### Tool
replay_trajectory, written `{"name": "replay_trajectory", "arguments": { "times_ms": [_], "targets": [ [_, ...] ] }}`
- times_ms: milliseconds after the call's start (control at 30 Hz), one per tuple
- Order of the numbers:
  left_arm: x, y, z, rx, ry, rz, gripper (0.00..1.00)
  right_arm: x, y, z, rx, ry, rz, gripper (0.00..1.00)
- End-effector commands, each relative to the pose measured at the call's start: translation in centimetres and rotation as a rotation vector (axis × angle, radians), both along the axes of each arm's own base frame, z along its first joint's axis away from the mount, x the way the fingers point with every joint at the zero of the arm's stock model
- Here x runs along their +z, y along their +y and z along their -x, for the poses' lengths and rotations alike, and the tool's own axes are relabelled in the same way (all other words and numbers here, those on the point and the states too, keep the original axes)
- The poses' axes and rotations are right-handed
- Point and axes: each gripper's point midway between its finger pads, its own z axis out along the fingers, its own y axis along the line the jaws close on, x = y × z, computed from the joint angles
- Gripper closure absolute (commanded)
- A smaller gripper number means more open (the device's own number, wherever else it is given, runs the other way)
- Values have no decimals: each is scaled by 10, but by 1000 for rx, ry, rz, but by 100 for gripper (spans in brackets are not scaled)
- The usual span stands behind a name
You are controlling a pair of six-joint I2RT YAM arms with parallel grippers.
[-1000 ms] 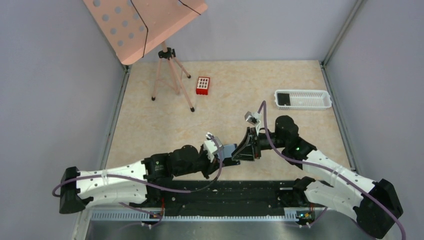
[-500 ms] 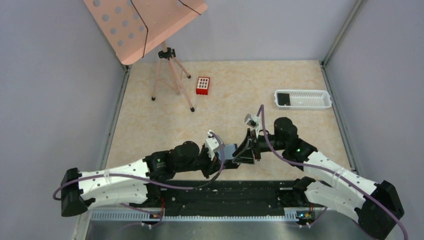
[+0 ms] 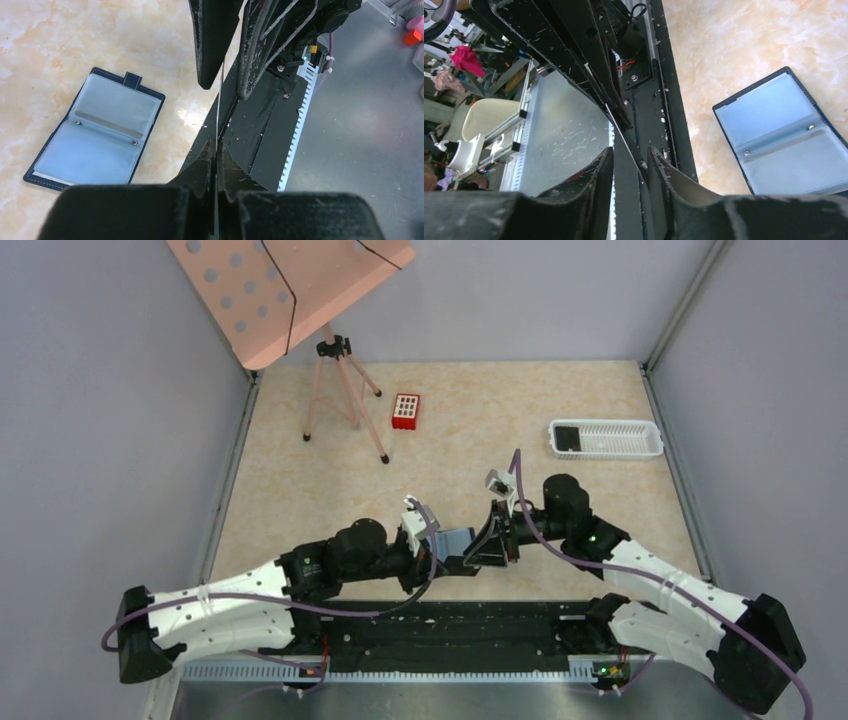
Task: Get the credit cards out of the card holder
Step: Place the credit card in the storage box.
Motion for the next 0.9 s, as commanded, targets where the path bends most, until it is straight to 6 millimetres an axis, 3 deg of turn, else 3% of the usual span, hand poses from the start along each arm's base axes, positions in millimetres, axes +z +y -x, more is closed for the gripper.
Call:
{"name": "replay_trajectory", "arguments": {
  "times_ms": [0, 100, 167, 200, 233, 267, 300, 467, 567, 700, 800, 867],
  "targets": [
    [19, -2, -5, 16, -20, 87, 100, -2, 5, 10, 65, -6, -8, 77],
    [16, 0, -7, 25, -19, 85, 100, -1, 5, 7, 49, -16, -5, 100],
    [13, 3, -11, 46, -22, 73, 98, 2, 5, 2, 14, -37, -4, 100],
    [12, 5, -13, 57, -28, 63, 93, 5, 5, -2, -12, -49, -8, 100],
    [9, 7, -15, 68, -37, 48, 83, 9, 4, -5, -38, -60, -14, 100],
    [8, 10, -19, 89, -51, 31, 62, 13, 4, -8, -67, -69, -21, 100],
    [5, 14, -24, 111, -64, 8, 50, 16, 4, -14, -101, -74, -21, 100],
    [-1, 33, -47, 200, -172, -126, 10, 19, -3, -48, -270, -79, 12, 100],
    [2, 43, -64, 283, -225, -181, 2, 15, -22, -88, -419, -35, 45, 100],
    [14, 59, -92, 477, -248, -250, 1, 21, -55, -145, -589, -6, 60, 100],
    [27, 77, -108, 601, -289, -310, 1, 24, -91, -195, -747, 0, 85, 100],
    [32, 81, -108, 571, -328, -360, 1, 23, -121, -226, -858, 3, 104, 100]
  ]
}}
